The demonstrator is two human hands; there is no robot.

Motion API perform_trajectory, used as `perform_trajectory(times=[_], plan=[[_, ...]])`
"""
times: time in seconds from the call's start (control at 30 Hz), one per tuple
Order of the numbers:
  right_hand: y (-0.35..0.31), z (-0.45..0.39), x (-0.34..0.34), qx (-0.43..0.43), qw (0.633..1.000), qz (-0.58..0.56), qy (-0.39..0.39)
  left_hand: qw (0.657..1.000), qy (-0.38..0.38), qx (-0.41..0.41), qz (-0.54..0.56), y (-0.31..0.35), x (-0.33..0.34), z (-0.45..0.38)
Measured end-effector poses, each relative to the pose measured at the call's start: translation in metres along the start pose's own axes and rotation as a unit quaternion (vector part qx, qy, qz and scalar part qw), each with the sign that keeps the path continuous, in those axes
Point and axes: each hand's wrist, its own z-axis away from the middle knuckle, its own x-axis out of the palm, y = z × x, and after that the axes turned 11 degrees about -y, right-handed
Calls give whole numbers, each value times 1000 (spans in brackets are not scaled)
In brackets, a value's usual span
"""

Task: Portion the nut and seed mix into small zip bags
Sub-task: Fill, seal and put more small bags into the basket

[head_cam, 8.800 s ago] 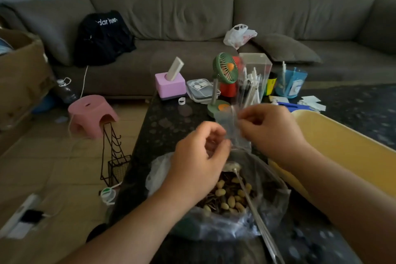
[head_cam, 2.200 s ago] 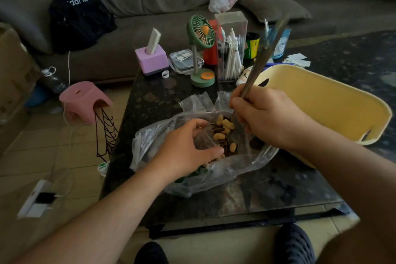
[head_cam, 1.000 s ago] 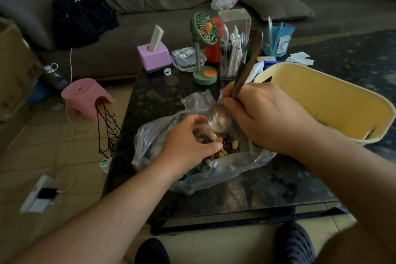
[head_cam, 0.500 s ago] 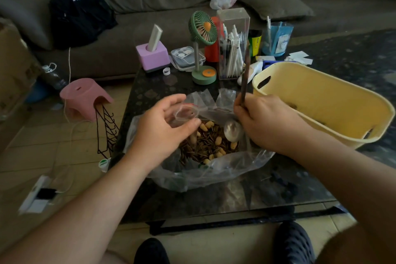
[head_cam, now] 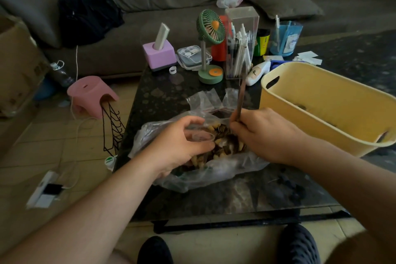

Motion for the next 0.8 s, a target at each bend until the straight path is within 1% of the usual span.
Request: perform_trajectory(times=[0.13, 0.23, 0.27, 0.37, 0.43, 0.5, 0.57, 0.7, 0.8], plan=[[-7, -4, 16, 10, 993, -115, 11, 998, 6, 11, 68, 3, 8, -2], [-4, -7, 16, 46, 986, -160, 17, 995, -5, 32, 99, 9, 7, 2], [-1, -7, 14, 62, 979, -191, 16, 993, -7, 42, 110, 11, 6, 4], [1, -4, 11, 101, 944, -315, -5, 986, -8, 68, 153, 15, 1, 7], [2, -3, 9, 106, 932, -346, -6, 985, -10, 78, 155, 16, -4, 8], [3, -2, 4, 107, 921, -375, 1, 991, -17, 89, 97, 14, -10, 9], [3, 1, -3, 107, 917, -385, 10, 995, -24, 92, 13, 12, -17, 11], [5, 7, -18, 110, 929, -348, 53, 986, -7, 84, -142, 6, -22, 11], [3, 15, -31, 98, 950, -280, 93, 972, 28, 84, -217, 4, -13, 9]])
